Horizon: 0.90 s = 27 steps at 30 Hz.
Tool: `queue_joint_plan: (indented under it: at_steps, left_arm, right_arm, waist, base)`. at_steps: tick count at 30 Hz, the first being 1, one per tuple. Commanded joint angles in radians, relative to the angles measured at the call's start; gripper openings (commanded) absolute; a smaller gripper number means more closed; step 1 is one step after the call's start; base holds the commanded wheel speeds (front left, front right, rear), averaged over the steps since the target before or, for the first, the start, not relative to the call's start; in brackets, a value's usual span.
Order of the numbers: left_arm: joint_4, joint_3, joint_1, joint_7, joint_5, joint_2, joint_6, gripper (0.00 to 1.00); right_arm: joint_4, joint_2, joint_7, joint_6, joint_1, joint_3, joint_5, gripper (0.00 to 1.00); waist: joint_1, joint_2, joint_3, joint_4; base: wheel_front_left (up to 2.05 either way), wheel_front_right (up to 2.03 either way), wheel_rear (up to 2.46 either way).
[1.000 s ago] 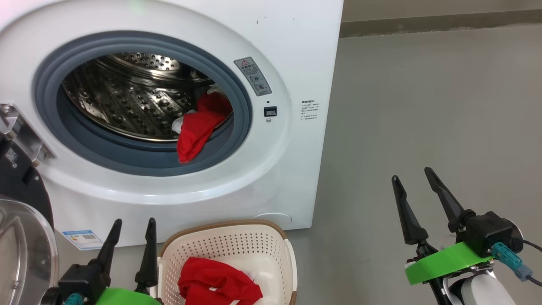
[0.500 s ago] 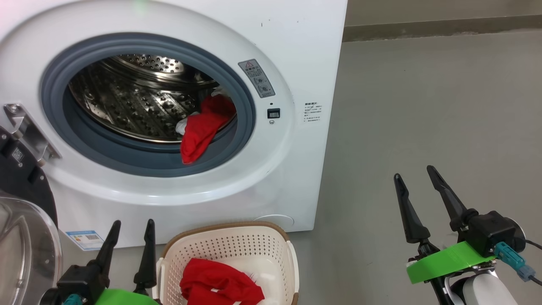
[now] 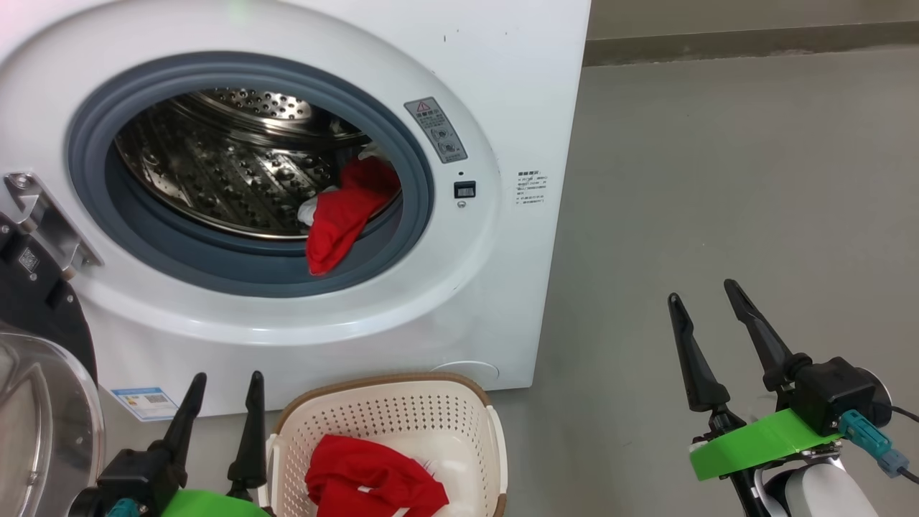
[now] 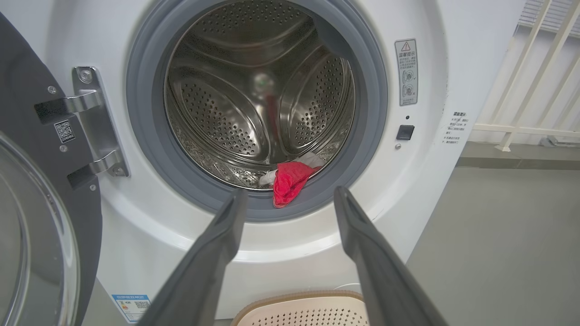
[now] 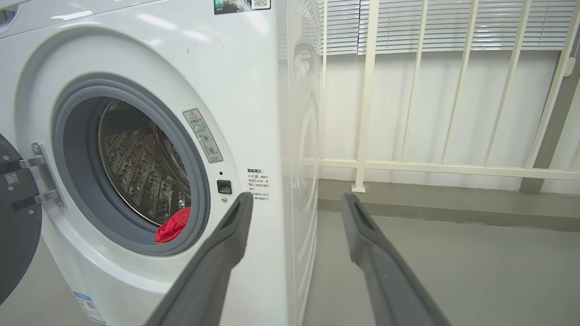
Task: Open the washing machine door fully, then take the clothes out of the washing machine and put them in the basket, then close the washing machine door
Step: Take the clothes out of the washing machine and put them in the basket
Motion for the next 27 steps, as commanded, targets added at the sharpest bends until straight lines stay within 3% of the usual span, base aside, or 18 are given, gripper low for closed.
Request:
queue_joint_plan:
  at_steps: [1,12,27]
  left_arm:
    - [-0.028,0.034,-0.008,-0.012,0.012,0.008,-0.002,1.0]
    - [-0.005,0.02,-0.074,-0.012,0.022,0.009,-0.004,1.0]
    - [0.101,-0.013,-0.346,-0.012,0.029,0.038,-0.007,1.0]
  right_arm:
    - [-0.03,0.001,-0.006,0.006,0.0,0.017,-0.013,1.0]
    - [-0.043,0.001,-0.006,0.006,-0.017,0.015,-0.019,1.0]
    - [-0.065,-0.016,-0.006,0.006,-0.09,0.02,-0.034,1.0]
  waist:
    - [0.0,0.0,0.002,0.001]
    - [0.0,0.0,0.058,0.006]
    - [0.0,0.0,0.244,0.02]
  base:
    - [0.0,0.0,0.0]
    - [0.0,0.0,0.0]
    - [0.0,0.0,0.0]
